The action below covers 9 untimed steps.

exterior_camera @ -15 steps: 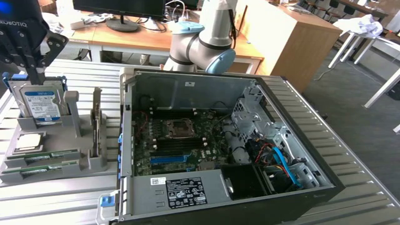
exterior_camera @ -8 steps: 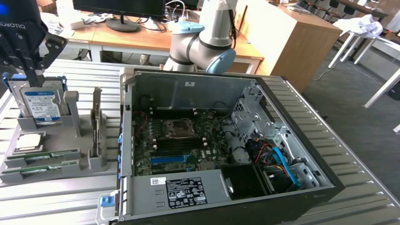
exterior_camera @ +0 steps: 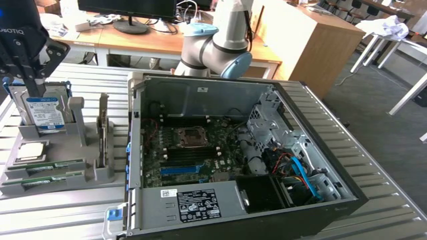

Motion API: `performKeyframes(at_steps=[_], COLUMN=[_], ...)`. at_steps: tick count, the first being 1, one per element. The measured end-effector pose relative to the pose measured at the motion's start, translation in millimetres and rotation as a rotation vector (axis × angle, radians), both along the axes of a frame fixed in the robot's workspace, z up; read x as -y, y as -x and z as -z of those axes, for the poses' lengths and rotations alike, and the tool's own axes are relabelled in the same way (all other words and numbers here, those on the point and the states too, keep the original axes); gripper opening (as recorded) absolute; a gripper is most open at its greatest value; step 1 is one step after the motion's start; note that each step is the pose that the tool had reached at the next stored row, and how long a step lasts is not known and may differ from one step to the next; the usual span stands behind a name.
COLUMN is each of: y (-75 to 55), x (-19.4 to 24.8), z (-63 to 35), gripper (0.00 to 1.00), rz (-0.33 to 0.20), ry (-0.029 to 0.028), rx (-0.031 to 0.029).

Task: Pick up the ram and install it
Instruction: 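Reach for the ram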

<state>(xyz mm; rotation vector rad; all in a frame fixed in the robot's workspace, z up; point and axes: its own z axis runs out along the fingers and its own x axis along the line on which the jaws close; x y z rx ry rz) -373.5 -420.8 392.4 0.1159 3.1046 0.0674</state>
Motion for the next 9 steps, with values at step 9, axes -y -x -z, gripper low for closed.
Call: performKeyframes(at_steps=[9], y=[0.0], x=[4.5], z=[0.0], gripper=[0.1], rz=[0.0], ry=[0.0], rx=[0.0])
